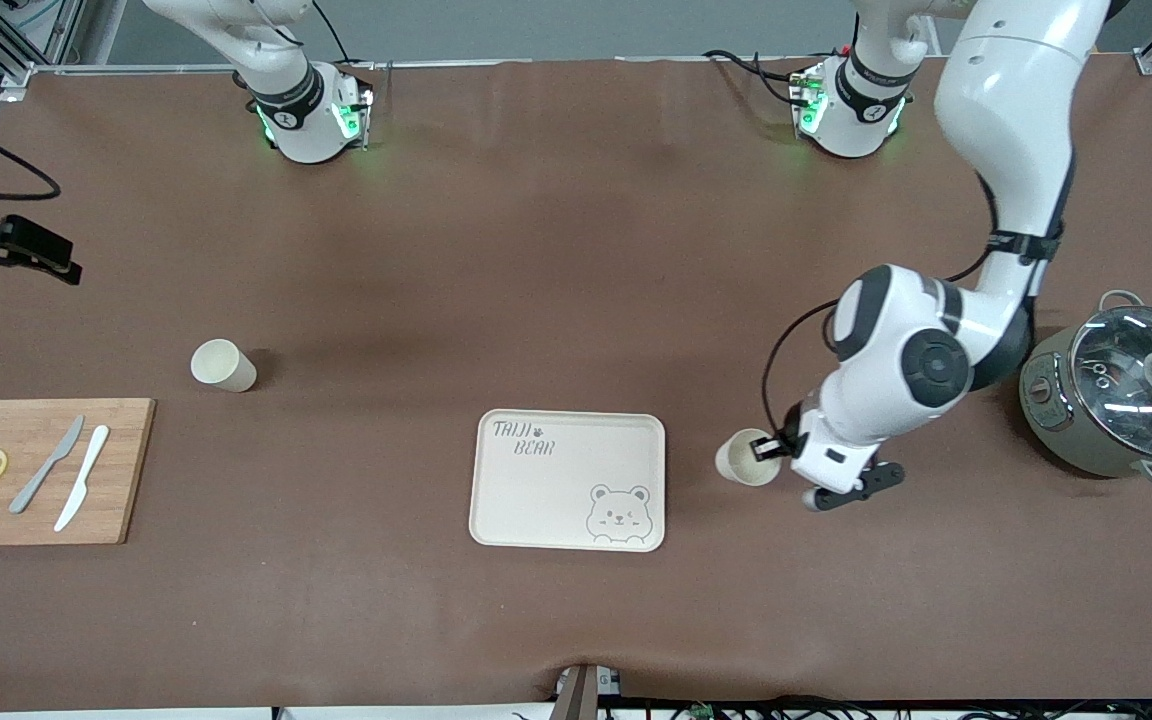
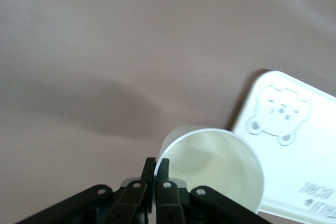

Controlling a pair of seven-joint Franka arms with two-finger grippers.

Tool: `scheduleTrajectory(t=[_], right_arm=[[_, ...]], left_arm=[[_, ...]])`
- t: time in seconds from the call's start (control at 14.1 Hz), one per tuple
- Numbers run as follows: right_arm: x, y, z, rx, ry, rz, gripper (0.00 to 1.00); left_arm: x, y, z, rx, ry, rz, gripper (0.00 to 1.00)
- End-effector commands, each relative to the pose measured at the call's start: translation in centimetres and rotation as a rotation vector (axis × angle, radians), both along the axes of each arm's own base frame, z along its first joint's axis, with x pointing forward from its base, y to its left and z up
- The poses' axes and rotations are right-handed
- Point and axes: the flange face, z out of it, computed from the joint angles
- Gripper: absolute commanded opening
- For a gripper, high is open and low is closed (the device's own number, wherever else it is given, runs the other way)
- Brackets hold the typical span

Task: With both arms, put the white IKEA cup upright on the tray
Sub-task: 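Lift the white cup with the left gripper and carry it over the tray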

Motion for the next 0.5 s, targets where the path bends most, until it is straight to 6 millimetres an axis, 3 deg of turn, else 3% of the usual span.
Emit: scheduleTrajectory(t=[0.0,0.21,0.36,0.43], right_arm=[[2.4,-1.9,-4.6,-0.002,0.064,-0.013,1.0],[3.8,-3.1,-12.0,0.006,0.185,-0.026,1.0],[3.2,-6.2,-16.3,0.013,0.185,-0.072,1.0],[2.6,-6.7,-19.4,0.019,0.194,-0.069,1.0]], left_arm=[[0.8,-3.7,0.2,-0.031,-0.01,0.032,0.0],[0.7,-7.8,-0.9,-0.045,-0.022,0.041,0.0],[0.2,-10.5,-2.4,-0.068,-0.065,0.039,0.0],[-0.1,-11.9,-3.8,-0.074,-0.103,0.047,0.0]])
